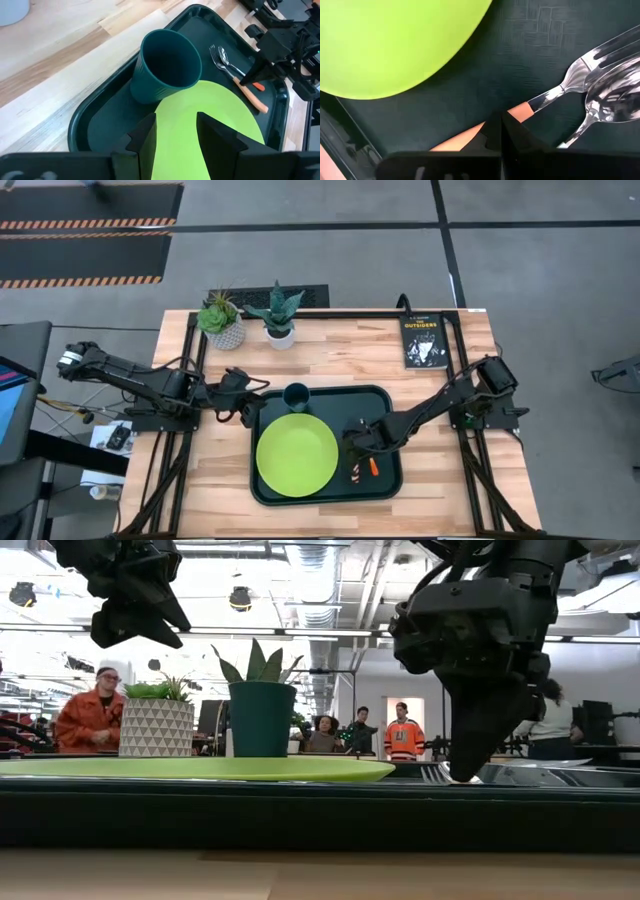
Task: Pick and place plate/cup/fork/spoon on tray
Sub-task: Adjust the orange fork, then return to Home Position
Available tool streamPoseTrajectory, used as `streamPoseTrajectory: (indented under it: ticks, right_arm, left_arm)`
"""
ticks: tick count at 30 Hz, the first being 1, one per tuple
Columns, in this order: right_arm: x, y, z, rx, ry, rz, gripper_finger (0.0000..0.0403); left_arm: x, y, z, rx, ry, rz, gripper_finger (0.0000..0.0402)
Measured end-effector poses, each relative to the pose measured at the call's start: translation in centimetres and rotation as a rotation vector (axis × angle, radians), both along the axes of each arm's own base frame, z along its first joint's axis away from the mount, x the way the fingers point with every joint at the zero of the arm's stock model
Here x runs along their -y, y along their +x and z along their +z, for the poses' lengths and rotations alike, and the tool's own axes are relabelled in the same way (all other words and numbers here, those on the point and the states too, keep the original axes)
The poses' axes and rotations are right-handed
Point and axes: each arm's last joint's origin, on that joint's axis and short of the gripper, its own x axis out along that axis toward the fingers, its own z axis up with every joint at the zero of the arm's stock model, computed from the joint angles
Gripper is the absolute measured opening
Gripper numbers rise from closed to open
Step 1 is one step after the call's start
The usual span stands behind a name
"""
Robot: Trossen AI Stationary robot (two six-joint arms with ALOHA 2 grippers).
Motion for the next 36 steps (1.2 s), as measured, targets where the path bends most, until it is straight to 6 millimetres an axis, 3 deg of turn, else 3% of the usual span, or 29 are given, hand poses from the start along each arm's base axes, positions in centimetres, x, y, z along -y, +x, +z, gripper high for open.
streamPoseTrajectory:
  ticks: [27,36]
  right_arm:
    - [0.0,-0.8,0.8,-0.04,-0.008,0.03,0.0007]
    - [-0.1,-0.2,3.5,-0.095,-0.059,0.055,0.0007]
  left_arm:
    - [-0.1,0.0,0.0,0.0,0.032,0.007,0.0125]
    - [-0.1,0.0,0.1,0.012,0.027,0.003,0.0125]
